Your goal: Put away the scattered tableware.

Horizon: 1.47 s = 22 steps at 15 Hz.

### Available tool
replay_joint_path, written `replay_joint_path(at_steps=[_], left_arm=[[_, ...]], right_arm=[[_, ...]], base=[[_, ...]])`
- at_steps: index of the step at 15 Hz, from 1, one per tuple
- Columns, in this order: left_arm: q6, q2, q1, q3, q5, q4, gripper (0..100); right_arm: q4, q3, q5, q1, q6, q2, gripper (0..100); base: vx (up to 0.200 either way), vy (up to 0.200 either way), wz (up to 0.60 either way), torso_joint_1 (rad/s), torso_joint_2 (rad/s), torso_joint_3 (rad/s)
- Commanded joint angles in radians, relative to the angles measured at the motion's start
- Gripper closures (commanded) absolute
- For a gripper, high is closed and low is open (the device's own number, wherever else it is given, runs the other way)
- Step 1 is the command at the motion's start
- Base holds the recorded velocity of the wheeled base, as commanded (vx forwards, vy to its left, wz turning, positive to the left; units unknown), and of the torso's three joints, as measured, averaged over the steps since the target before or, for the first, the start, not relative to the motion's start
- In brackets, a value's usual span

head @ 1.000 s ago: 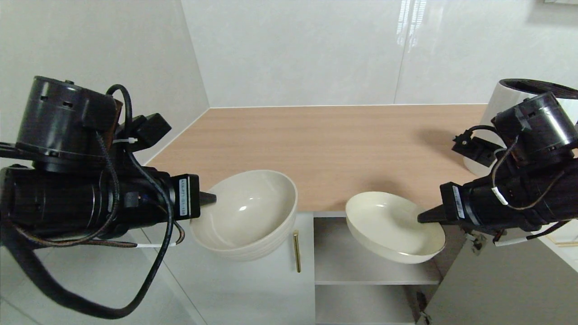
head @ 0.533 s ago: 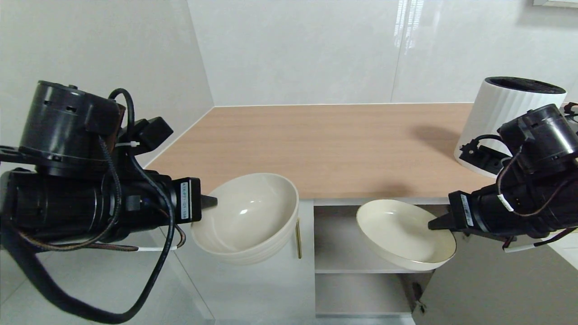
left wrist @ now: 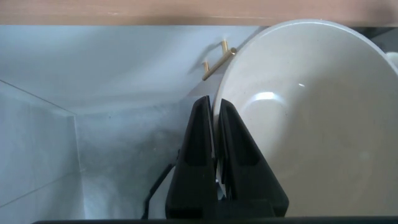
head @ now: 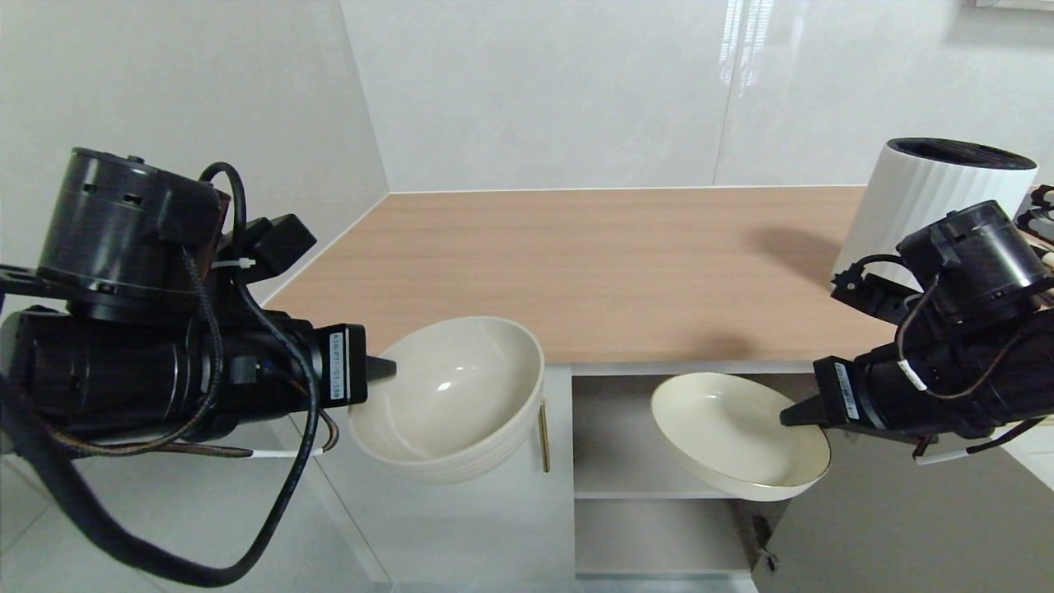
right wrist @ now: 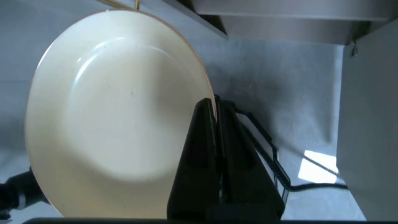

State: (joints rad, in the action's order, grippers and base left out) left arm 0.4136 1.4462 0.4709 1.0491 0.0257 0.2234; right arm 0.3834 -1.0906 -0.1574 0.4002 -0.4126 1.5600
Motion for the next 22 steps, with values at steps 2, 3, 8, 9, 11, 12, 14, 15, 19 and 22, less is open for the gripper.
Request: replay_joint_path(at_steps=[2,3,8,9,11,12,14,15,19,22], left_arm=[[0.001,0.000,0.000,-0.001,-0.021,0.001,100],[-0.001,0.000,0.000,-0.003,-0.024,0.001,100],[-0.044,-0.010,0.006,-0.023,-0.069,0.004,100],[-0.045,-0.009,0.006,-0.026,-0.073,0.004,100],[-0.045,-0.004,0.006,-0.028,-0.075,0.004,100],[-0.045,-0.004,0.006,-0.028,-0.075,0.004,100],[-0.045,-0.003,0.006,-0.028,-0.075,0.004,100],[-0.045,0.002,0.006,-0.028,-0.075,0.005,100],[-0.045,0.003,0.006,-0.028,-0.075,0.004,100],[-0.045,0.003,0.006,-0.028,-0.075,0.004,100]], right_arm=[[0.000,0.008,-0.001,0.005,0.006,0.015,100],[0.000,0.009,-0.001,0.006,0.014,0.020,100],[0.000,0.028,-0.001,0.026,0.040,0.054,100],[0.000,0.028,-0.001,0.026,0.040,0.055,100],[0.000,0.028,-0.001,0.026,0.040,0.064,100],[0.000,0.029,-0.001,0.028,0.041,0.064,100],[0.000,0.028,-0.001,0.028,0.041,0.069,100],[0.000,0.028,-0.002,0.028,0.040,0.074,100],[-0.023,0.037,-0.001,0.032,0.040,0.097,100],[-0.028,0.038,-0.001,0.032,0.040,0.098,100]], base=[[0.000,0.000,0.00,0.000,0.00,0.000],[0.000,0.000,0.00,0.000,0.00,0.000],[0.000,0.000,0.00,-0.098,0.26,0.160],[0.000,0.000,0.00,-0.149,0.44,0.281],[0.000,0.000,0.00,-0.156,0.46,0.295],[0.000,0.000,0.00,-0.159,0.48,0.281],[0.000,0.000,0.00,-0.141,0.46,0.310],[0.000,0.000,0.00,-0.154,0.47,0.320],[0.000,0.000,0.00,-0.102,0.44,0.336],[0.000,0.000,0.00,-0.033,0.16,0.118]])
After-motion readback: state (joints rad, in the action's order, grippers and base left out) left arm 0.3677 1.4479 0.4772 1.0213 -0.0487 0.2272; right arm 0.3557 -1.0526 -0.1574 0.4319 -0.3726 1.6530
